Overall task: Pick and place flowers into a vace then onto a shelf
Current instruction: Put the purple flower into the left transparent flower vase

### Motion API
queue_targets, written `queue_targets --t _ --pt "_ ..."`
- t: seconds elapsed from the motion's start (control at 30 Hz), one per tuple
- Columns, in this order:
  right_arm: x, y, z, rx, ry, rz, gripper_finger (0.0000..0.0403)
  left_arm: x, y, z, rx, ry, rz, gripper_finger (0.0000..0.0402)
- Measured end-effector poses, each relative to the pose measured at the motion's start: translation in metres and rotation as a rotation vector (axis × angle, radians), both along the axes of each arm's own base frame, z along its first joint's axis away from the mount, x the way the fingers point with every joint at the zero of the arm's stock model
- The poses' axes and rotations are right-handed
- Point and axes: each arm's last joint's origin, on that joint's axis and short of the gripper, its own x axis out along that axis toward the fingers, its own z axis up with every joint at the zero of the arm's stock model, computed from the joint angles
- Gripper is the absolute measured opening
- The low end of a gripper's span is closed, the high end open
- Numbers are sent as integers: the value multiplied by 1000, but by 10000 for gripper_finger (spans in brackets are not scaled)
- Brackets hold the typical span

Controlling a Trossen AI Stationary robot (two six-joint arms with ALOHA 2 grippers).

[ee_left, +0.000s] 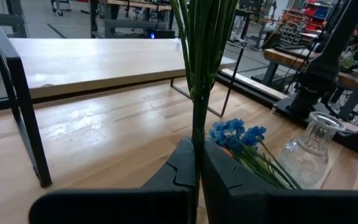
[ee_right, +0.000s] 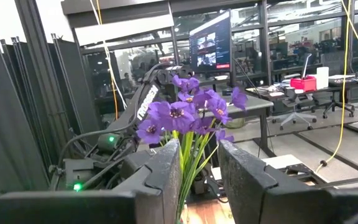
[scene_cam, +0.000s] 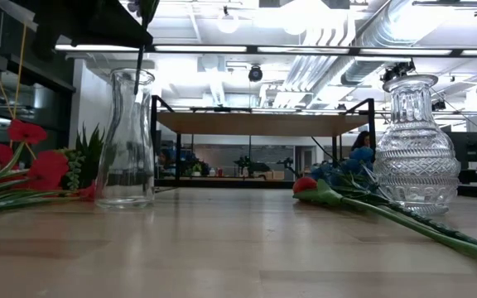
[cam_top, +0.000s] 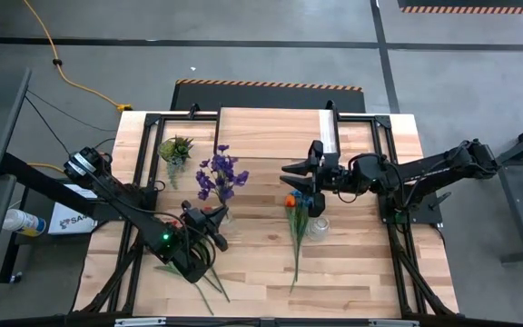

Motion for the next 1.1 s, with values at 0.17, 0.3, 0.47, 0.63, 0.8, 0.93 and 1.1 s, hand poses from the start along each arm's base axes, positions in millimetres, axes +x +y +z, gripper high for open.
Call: queue_targets --t 0.17,0.3,0.47,0.63,0.8,0.93,1.1 --pt "0 0 0 0 0 0 103 0 0 0 -11 10 -8 45" --pt "0 0 0 0 0 0 103 0 0 -1 -18 16 -14 53" --pt "0 0 0 0 0 0 103 0 0 -1 -22 22 -18 52" --pt "0 0 0 0 0 0 103 0 -1 -1 -32 37 -28 56" --pt "0 0 0 0 0 0 103 0 0 -2 -31 42 -29 68" --pt "0 0 0 0 0 0 103 0 -1 -2 -48 58 -43 62" --pt "0 0 0 -4 1 -1 103 0 -1 -3 -68 86 -64 60"
